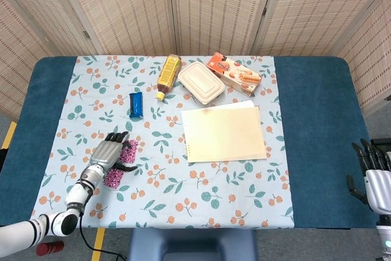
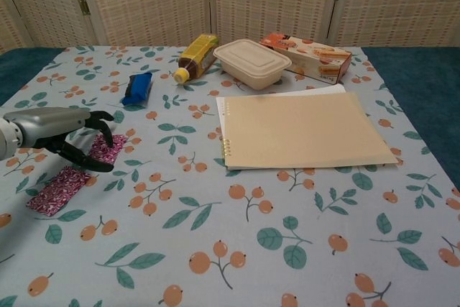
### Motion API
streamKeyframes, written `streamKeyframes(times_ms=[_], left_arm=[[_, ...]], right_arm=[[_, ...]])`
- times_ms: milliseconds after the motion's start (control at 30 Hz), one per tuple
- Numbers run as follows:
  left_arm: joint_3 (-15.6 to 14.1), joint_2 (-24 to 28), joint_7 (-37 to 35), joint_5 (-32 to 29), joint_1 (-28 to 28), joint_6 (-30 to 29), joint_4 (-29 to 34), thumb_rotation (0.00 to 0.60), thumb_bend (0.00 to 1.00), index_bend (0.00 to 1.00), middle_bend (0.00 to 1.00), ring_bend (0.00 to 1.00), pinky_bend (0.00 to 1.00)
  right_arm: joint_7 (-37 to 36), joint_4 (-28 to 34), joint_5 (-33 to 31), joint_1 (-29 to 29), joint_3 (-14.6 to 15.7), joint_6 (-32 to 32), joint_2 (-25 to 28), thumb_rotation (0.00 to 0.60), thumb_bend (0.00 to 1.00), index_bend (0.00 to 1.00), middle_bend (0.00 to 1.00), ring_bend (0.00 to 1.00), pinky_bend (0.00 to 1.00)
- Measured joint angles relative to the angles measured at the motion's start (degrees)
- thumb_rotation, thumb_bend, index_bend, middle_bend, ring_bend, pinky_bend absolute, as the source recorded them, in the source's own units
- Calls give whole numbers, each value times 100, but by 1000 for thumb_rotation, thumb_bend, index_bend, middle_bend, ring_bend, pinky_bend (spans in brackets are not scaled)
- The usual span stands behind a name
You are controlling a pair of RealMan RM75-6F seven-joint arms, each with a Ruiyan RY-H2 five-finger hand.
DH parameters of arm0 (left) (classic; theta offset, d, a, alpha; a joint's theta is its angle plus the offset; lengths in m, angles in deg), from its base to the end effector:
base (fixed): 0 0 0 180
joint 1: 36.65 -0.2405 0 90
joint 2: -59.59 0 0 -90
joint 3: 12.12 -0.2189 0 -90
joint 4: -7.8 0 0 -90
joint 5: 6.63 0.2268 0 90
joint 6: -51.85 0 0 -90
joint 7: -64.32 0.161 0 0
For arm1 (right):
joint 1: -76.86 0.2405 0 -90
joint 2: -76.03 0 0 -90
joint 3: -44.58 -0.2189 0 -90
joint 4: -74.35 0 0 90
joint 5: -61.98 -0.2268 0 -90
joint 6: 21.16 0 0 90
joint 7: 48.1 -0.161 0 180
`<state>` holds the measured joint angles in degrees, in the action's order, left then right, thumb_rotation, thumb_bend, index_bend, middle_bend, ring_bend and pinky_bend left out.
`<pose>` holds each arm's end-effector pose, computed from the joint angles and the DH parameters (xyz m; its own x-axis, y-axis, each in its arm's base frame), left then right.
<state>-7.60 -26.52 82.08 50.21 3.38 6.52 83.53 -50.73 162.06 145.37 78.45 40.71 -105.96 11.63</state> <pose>-0.2161 0.3386 -0.0397 0.5155 0.4435 0.7332 0.8561 -0.2298 -0.4630 -0.3168 -0.1840 0.1406 0.4177 -0.0056 0.9086 -0.9044 0.0934 0.4163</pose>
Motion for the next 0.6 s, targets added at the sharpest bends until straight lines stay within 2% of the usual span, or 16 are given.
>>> streamKeyframes(times_ms=[367, 600], left_arm=[[-80, 317, 69, -238, -141, -67, -37, 284, 157, 326, 4, 0, 0], [-45, 458, -57, -97, -239, -291, 198, 286, 157, 327, 5, 0, 0]], right_arm=[[43, 51, 5, -14, -5, -36, 17, 600, 496, 0, 0, 0, 0], [51, 52, 3, -19, 1, -29, 6, 600, 497, 0, 0, 0, 0]])
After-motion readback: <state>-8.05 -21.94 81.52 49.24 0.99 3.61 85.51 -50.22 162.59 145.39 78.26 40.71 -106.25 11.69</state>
